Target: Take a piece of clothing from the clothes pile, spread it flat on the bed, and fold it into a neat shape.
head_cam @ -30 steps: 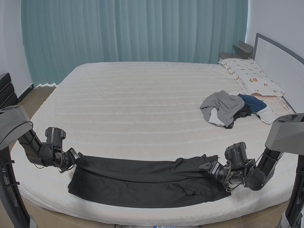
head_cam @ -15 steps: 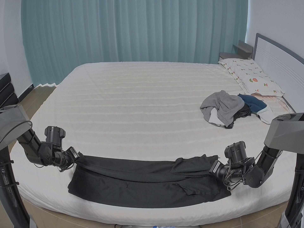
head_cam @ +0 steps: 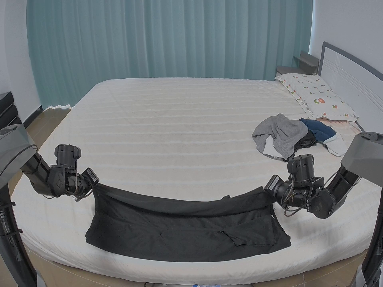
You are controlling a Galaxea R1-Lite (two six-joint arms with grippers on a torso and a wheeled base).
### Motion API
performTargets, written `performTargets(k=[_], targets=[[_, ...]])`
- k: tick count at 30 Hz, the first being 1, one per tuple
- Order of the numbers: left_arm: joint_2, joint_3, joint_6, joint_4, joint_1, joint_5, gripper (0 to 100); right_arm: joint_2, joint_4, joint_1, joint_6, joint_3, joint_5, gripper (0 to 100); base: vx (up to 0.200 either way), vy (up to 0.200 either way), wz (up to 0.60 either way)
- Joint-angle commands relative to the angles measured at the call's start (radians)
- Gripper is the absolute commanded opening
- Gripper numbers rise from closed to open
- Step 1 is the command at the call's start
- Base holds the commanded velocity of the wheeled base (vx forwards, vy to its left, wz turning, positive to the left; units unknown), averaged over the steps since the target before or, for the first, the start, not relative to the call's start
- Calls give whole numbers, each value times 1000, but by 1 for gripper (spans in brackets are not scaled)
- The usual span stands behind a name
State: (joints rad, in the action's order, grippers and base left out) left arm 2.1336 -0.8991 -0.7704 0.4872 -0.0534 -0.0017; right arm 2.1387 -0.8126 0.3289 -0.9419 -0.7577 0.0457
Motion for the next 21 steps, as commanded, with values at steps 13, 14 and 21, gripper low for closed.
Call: performTargets(k=[13,14,21], targets=[[-8,105,71,16,0,-15,0,-2,-79,-59,23,89,-46,0,0,0,0],[-8,123,95,16,0,-15,0,0,-85,-59,32,106,-52,0,0,0,0],[-15,217,177,13,10,-9,0,35,-111,-59,97,204,-75,0,0,0,0]])
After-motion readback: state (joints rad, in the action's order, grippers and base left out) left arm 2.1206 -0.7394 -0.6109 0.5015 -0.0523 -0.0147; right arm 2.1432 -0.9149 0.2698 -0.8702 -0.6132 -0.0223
